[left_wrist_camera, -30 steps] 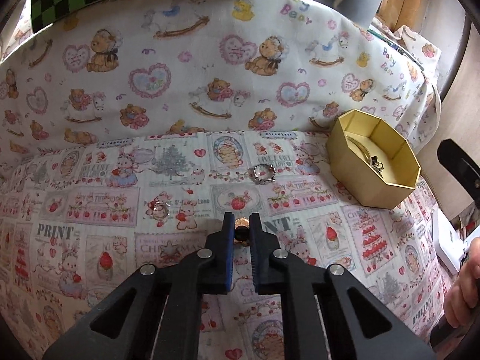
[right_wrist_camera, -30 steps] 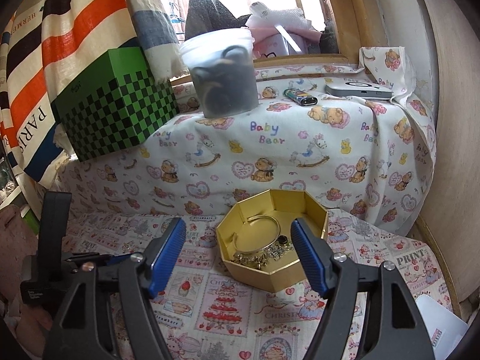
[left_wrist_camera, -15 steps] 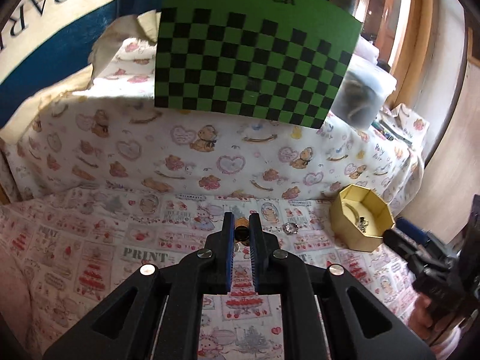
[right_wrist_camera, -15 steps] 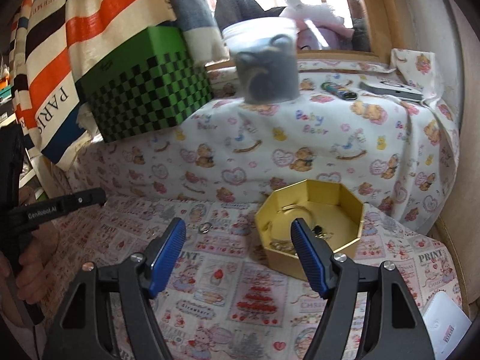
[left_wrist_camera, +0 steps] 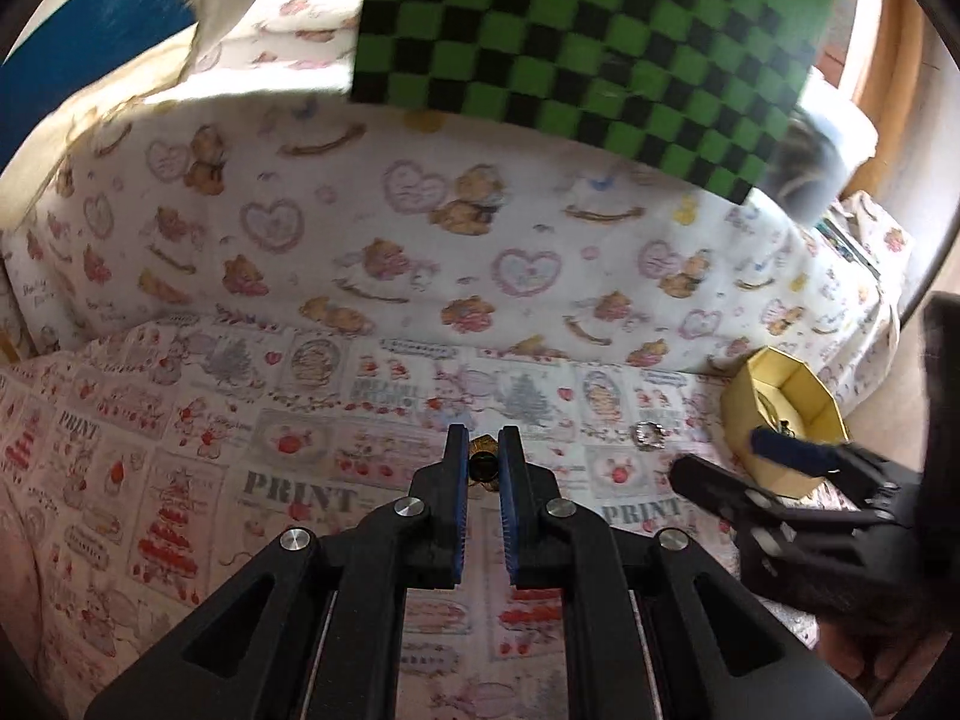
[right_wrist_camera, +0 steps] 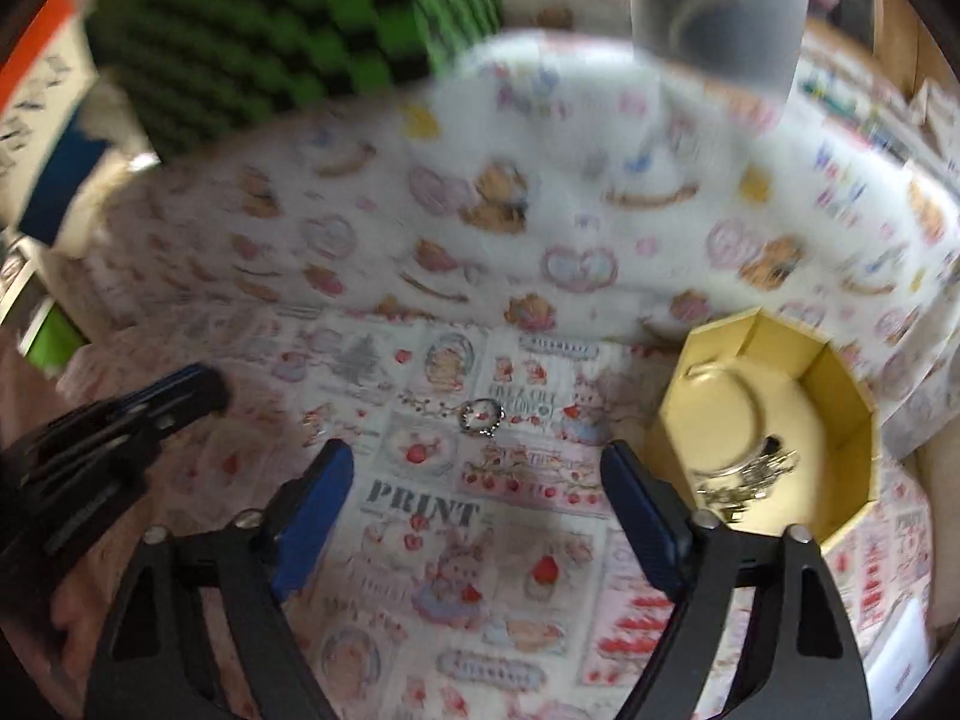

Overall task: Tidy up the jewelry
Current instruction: 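Grasp a small gold ring with the left tool while the right tool grasps a silver ring, then carry the gold ring with the left tool while the right tool carries the silver ring to the box, then open both tools over the gold box to drop the rings, then lower the left tool onto a silver ring on the cloth and close, then lift the silver ring with the left tool and carry it over the gold box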

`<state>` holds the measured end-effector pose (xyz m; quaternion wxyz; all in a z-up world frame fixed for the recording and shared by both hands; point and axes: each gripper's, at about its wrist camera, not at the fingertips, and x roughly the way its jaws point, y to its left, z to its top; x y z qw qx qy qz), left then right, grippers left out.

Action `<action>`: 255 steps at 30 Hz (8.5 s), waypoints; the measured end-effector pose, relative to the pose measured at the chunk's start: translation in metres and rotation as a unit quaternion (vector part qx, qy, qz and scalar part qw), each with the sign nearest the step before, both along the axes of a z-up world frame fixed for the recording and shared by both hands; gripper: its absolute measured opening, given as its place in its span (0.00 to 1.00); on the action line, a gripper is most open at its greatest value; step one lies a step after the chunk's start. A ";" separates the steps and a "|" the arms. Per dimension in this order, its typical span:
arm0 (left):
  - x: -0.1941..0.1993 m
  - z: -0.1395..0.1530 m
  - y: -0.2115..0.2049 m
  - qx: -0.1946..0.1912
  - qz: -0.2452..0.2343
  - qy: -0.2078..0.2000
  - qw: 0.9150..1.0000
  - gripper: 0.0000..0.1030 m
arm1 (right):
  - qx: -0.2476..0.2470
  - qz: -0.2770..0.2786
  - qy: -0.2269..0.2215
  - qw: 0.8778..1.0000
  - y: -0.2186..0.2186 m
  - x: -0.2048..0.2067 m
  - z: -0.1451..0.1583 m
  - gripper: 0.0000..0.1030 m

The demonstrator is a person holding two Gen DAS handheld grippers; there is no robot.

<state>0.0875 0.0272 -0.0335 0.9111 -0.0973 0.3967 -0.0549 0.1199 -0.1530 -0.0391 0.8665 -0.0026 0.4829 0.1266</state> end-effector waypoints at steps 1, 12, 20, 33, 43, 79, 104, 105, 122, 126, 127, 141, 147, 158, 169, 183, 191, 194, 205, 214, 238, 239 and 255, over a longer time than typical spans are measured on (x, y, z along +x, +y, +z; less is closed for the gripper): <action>0.001 -0.001 0.002 -0.003 0.002 0.003 1.000 0.08 | -0.003 -0.005 0.011 1.000 0.001 0.007 -0.007 0.51; 0.002 -0.002 0.005 0.001 0.006 0.003 1.000 0.08 | -0.093 0.010 -0.009 0.996 0.036 0.027 -0.030 0.20; 0.000 0.002 0.000 0.016 0.006 -0.008 1.000 0.08 | -0.082 0.023 -0.017 0.996 0.028 -0.001 -0.029 0.18; -0.021 0.020 -0.022 0.032 -0.021 -0.061 0.997 0.08 | -0.021 0.032 -0.112 0.993 -0.019 -0.088 0.003 0.18; -0.038 0.030 -0.041 0.059 -0.031 -0.104 0.992 0.08 | 0.007 0.027 -0.157 0.987 -0.048 -0.094 0.021 0.18; -0.006 0.059 -0.178 0.032 -0.163 -0.099 0.981 0.09 | 0.136 -0.137 -0.159 0.968 -0.175 -0.058 0.042 0.18; 0.030 0.013 -0.202 0.061 -0.147 -0.053 0.986 0.19 | 0.133 -0.160 -0.104 0.973 -0.192 -0.031 0.010 0.19; 0.027 0.017 -0.198 0.063 -0.145 -0.058 0.986 0.29 | 0.130 -0.160 -0.106 0.973 -0.192 -0.031 0.010 0.19; -0.042 0.079 -0.091 0.084 -0.059 -0.180 0.978 0.83 | 0.083 -0.111 -0.192 0.971 -0.150 -0.063 0.043 0.50; -0.061 0.081 -0.062 0.083 -0.033 -0.204 0.975 0.88 | 0.077 -0.102 -0.219 0.967 -0.143 -0.075 0.053 0.50; -0.063 0.080 -0.058 0.083 -0.027 -0.208 0.974 0.89 | 0.076 -0.101 -0.222 0.967 -0.142 -0.076 0.054 0.52; -0.046 0.037 -0.013 0.069 0.025 -0.147 0.986 0.91 | 0.039 -0.101 -0.217 0.970 -0.128 -0.073 0.039 0.63; -0.036 0.024 -0.005 0.060 0.039 -0.122 0.990 0.91 | 0.024 -0.099 -0.212 0.972 -0.122 -0.070 0.032 0.65; -0.019 0.003 0.005 0.015 0.022 -0.046 0.999 0.90 | 0.022 -0.104 -0.204 0.973 -0.124 -0.067 0.030 0.72; -0.004 -0.016 -0.019 -0.003 -0.046 0.004 0.999 0.42 | 0.016 -0.102 -0.192 0.976 -0.122 -0.065 0.026 0.74; 0.021 -0.033 -0.048 0.065 -0.044 0.027 0.997 0.17 | 0.010 -0.102 -0.185 0.977 -0.121 -0.063 0.023 0.74; 0.026 -0.040 -0.050 0.081 -0.048 0.034 0.995 0.17 | 0.007 -0.099 -0.183 0.978 -0.120 -0.063 0.022 0.74; 0.027 -0.042 -0.055 0.078 -0.050 0.034 0.995 0.11 | 0.009 -0.100 -0.182 0.978 -0.121 -0.063 0.022 0.74; 0.003 -0.029 -0.045 0.048 -0.050 0.015 0.997 0.11 | 0.012 -0.101 -0.189 0.977 -0.121 -0.066 0.026 0.74; -0.041 0.005 -0.051 0.018 -0.073 -0.032 0.997 0.11 | 0.023 -0.100 -0.198 0.975 -0.123 -0.070 0.032 0.74; -0.027 0.080 -0.146 0.004 -0.126 -0.116 0.985 0.11 | 0.217 -0.162 -0.196 0.943 -0.184 -0.074 0.043 0.77; -0.021 0.075 -0.153 0.006 -0.131 -0.108 0.985 0.11 | 0.212 -0.167 -0.193 0.943 -0.185 -0.072 0.040 0.77; 0.034 0.004 -0.218 0.031 -0.150 -0.010 0.988 0.11 | 0.178 -0.287 -0.129 0.932 -0.222 -0.052 0.009 0.91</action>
